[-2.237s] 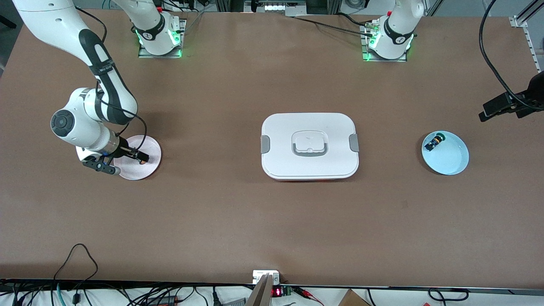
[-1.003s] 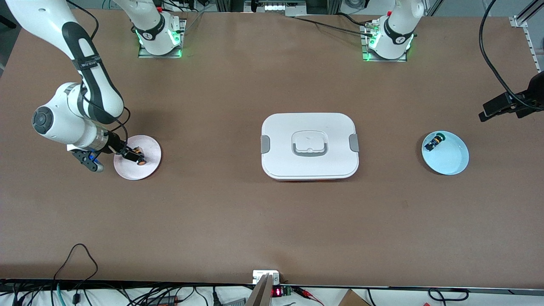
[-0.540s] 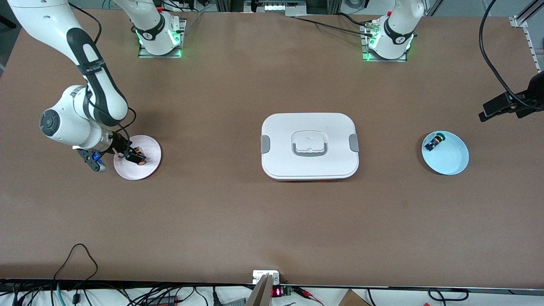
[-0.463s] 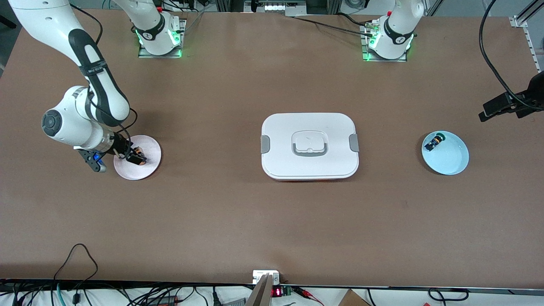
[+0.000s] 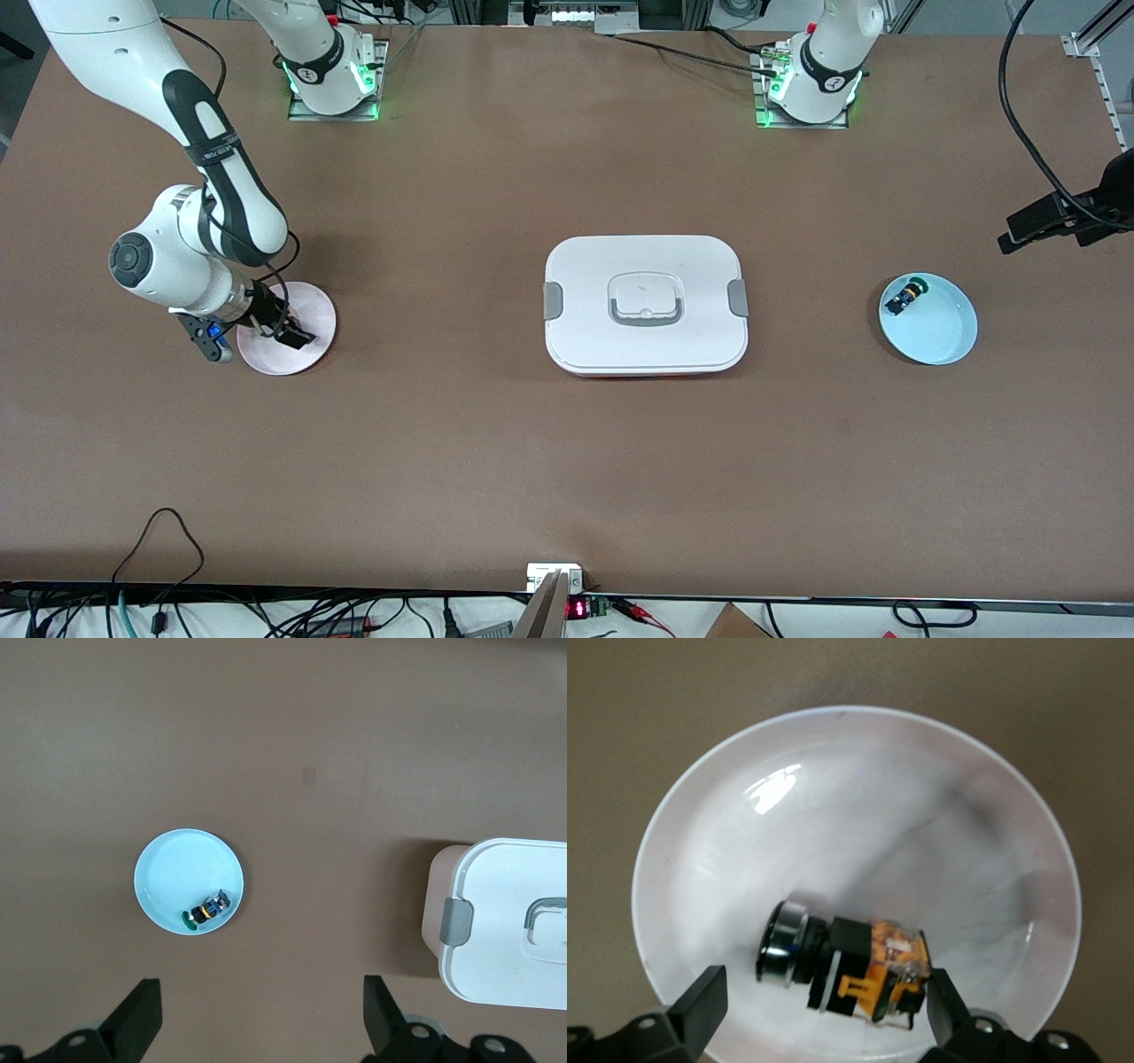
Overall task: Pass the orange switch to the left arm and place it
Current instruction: 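Close the right gripper on the orange switch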
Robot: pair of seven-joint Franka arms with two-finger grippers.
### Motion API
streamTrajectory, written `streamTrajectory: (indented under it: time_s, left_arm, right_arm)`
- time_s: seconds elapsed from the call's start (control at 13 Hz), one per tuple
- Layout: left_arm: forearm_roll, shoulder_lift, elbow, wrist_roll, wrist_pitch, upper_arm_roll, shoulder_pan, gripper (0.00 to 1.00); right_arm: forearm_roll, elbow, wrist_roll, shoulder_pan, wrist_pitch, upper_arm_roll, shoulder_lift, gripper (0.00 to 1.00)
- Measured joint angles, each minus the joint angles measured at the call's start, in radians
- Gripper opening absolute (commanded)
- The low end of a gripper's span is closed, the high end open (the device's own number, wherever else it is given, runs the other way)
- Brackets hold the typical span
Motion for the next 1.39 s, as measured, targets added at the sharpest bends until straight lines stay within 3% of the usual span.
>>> streamTrajectory:
  time_s: [1.23,1.31,1.39]
  left_arm:
    - [0.000,0.000,0.000,0.000,0.000,0.000,0.000,1.00]
    - [0.000,0.000,0.000,0.000,0.000,0.000,0.000,1.00]
    - [0.000,0.000,0.000,0.000,0.000,0.000,0.000,1.00]
  right_arm:
    - [0.000,0.018,0.052,-0.015,0.003,0.001,0.030,1.00]
    - [0.000,0.018,0.052,-0.015,0.003,0.001,0.032,0.97]
    - [0.000,0.018,0.052,-0.015,0.003,0.001,0.033,0.83]
